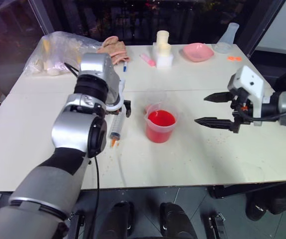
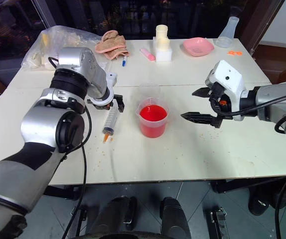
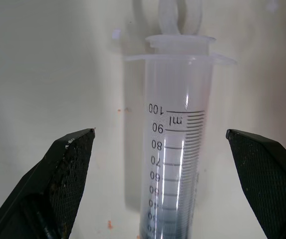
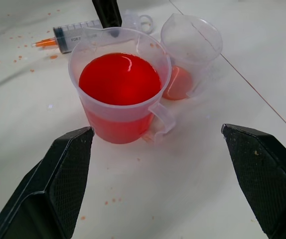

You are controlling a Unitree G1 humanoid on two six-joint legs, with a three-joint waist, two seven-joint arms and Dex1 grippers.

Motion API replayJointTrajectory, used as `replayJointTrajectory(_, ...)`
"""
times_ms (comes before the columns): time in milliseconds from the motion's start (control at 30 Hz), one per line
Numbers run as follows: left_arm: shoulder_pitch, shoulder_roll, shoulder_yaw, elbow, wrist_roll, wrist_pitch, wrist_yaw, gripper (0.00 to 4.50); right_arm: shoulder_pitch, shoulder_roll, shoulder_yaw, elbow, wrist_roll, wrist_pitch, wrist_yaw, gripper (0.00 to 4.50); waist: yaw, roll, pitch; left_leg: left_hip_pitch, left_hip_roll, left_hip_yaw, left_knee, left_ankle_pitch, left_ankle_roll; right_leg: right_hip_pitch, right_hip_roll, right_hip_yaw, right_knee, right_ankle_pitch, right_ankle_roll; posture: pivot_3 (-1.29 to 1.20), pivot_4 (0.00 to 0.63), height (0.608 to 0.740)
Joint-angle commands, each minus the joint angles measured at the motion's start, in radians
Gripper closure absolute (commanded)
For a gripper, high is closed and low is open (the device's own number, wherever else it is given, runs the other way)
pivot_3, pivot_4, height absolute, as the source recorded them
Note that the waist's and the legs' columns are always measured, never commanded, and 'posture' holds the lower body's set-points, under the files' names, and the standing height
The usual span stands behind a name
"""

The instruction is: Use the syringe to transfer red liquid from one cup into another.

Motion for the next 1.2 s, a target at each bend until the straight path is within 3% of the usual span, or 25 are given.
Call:
replayJointTrajectory(33,0.007,-0.011,0.024,0.026,0.025,-0.063,0.033,0.04,-0.001,-0.002,-0.041,-0.030,0.013,0.000,-0.010,0.21,0.000,0.000,0.000,0.000,0.000,0.000,0.000,0.000,0.000,0.000,0.000,0.000,0.000,0.000,0.000,0.00,0.150,0.740)
replayJointTrajectory(233,0.049,-0.039,0.019,0.092,0.044,-0.211,0.044,0.04,0.006,-0.006,-0.051,-0.038,0.021,0.007,-0.025,0.21,0.001,0.000,0.000,0.000,0.000,0.000,0.000,-0.001,-0.002,0.000,0.000,0.000,0.000,0.000,0.000,0.00,0.150,0.740)
replayJointTrajectory(267,0.051,-0.041,0.022,0.101,0.044,-0.227,0.044,0.60,0.006,-0.007,-0.053,-0.038,0.023,0.011,-0.028,0.21,0.002,0.000,0.000,0.001,0.000,0.000,0.000,-0.001,-0.002,0.001,0.000,0.000,0.000,0.000,0.000,0.00,0.150,0.740)
replayJointTrajectory(533,0.048,-0.037,0.046,0.130,0.036,-0.283,0.066,2.89,0.024,-0.018,-0.077,-0.052,0.036,0.030,-0.037,0.21,-0.003,0.001,0.000,0.001,0.000,0.000,0.001,-0.001,-0.002,0.002,0.000,0.000,0.001,0.001,0.001,0.00,0.150,0.740)
replayJointTrajectory(733,0.033,0.000,0.098,0.064,0.022,-0.279,0.113,2.98,0.017,-0.012,-0.073,-0.045,0.033,0.028,-0.043,0.21,-0.003,0.000,0.000,0.002,0.000,0.000,0.001,-0.001,-0.001,0.001,0.000,0.000,0.001,0.001,0.001,0.00,0.150,0.740)
replayJointTrajectory(900,0.053,0.067,0.062,-0.255,-0.025,-0.303,-0.059,2.98,0.014,-0.002,-0.070,-0.030,0.024,0.015,-0.051,0.21,-0.002,0.000,0.000,-0.002,0.000,0.000,0.001,0.000,-0.002,-0.003,0.000,0.001,0.002,0.001,0.001,0.00,0.150,0.740)
replayJointTrajectory(967,0.053,0.085,0.170,-0.377,-0.108,-0.411,-0.095,2.98,0.017,0.010,-0.076,-0.021,0.014,-0.003,-0.065,0.21,-0.001,0.000,0.000,-0.003,0.000,0.000,0.001,0.000,-0.002,-0.004,0.000,0.001,0.002,0.001,0.001,0.00,0.150,0.740)
replayJointTrajectory(1067,0.029,0.126,0.118,-0.414,-0.103,-0.491,-0.186,2.98,0.005,0.033,-0.076,0.001,-0.001,-0.020,-0.092,0.21,-0.001,0.000,0.000,-0.004,0.000,0.001,0.001,0.000,-0.003,-0.004,-0.001,0.001,0.001,0.001,0.001,0.00,0.150,0.740)
replayJointTrajectory(1200,0.019,0.074,0.163,-0.497,-0.203,-0.647,-0.294,2.98,-0.035,0.125,-0.116,0.042,-0.003,-0.029,-0.195,0.21,0.001,0.000,0.000,-0.004,0.000,0.001,0.002,0.001,-0.002,-0.004,-0.001,0.001,0.001,0.001,0.001,0.00,0.150,0.740)
